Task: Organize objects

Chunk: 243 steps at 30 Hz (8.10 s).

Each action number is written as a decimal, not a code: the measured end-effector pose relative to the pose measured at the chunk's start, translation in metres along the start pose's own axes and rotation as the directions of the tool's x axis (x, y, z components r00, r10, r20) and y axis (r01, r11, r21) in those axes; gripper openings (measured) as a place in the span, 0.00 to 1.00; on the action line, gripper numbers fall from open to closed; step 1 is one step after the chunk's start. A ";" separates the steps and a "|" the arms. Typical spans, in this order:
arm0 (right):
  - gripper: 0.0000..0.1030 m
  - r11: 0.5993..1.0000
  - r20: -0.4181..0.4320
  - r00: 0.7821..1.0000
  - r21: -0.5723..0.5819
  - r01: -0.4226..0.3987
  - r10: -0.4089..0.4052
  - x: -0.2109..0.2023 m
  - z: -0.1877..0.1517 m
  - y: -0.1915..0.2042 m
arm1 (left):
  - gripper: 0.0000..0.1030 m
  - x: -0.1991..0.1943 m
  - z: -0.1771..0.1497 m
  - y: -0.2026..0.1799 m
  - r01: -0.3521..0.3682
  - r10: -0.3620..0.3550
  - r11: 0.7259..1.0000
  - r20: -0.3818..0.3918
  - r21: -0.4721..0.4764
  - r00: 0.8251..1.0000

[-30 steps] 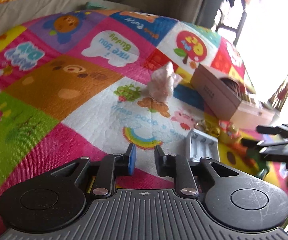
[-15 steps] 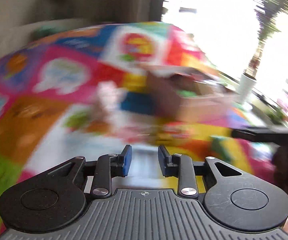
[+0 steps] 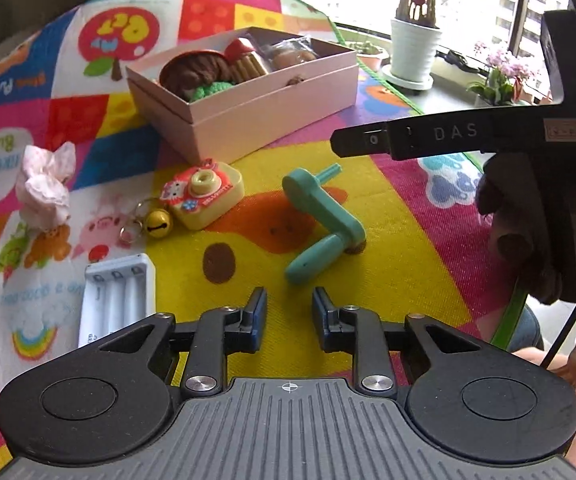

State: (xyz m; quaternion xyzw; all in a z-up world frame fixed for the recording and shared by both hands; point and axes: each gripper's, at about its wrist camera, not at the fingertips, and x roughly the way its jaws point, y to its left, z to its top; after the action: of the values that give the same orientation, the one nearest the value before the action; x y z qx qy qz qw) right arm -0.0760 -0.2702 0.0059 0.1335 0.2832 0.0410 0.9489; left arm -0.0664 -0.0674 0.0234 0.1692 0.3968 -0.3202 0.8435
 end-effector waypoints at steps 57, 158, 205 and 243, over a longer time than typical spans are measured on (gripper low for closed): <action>1.00 0.999 0.008 0.999 0.027 -0.036 0.035 -0.002 0.000 -0.006 | 0.79 -0.007 -0.021 0.064 -0.112 0.121 0.980 0.050 -0.166 0.991; 0.42 0.993 0.021 0.999 -0.113 -0.036 0.039 -0.029 0.024 0.000 | 0.48 0.063 0.132 0.061 -0.164 0.170 0.985 0.282 -0.045 0.944; 1.00 0.988 -0.017 0.998 -0.141 0.056 -0.059 0.035 0.070 0.020 | 0.38 -0.017 -0.044 0.140 0.072 0.118 0.849 0.321 -0.523 0.940; 1.00 0.972 -0.175 0.984 -0.236 -0.007 -0.036 0.046 0.010 0.034 | 0.38 0.004 0.030 0.066 0.052 0.016 0.954 0.227 -0.294 0.974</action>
State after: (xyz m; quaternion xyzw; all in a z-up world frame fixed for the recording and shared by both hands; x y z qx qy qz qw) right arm -0.0321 -0.2329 -0.0011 0.0136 0.3610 0.0792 0.9291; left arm -0.0032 -0.0369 0.0413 -0.0013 0.3431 -0.2817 0.8961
